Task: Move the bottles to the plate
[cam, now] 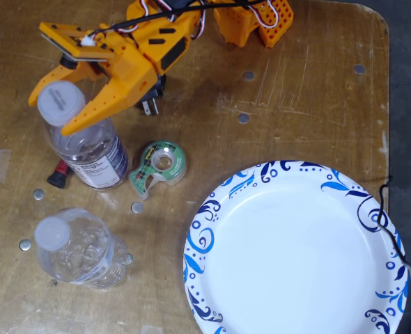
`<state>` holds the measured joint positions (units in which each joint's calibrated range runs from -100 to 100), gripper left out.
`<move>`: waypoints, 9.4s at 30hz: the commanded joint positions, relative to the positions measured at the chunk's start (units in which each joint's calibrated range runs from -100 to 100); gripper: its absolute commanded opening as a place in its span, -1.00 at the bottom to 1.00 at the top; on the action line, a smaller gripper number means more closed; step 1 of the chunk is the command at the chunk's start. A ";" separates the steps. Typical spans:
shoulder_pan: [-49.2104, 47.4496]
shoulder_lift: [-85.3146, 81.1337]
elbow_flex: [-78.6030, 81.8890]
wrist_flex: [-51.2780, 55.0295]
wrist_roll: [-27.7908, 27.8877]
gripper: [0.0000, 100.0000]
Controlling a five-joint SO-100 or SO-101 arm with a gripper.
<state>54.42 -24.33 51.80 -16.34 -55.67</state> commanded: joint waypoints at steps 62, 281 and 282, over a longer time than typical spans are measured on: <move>-50.49 -7.80 -8.19 6.16 -0.31 -0.91; -11.78 38.83 -49.55 -2.81 1.78 -0.84; -12.10 38.66 -50.09 -2.81 1.78 -0.84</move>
<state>42.48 15.44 4.14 -18.55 -53.95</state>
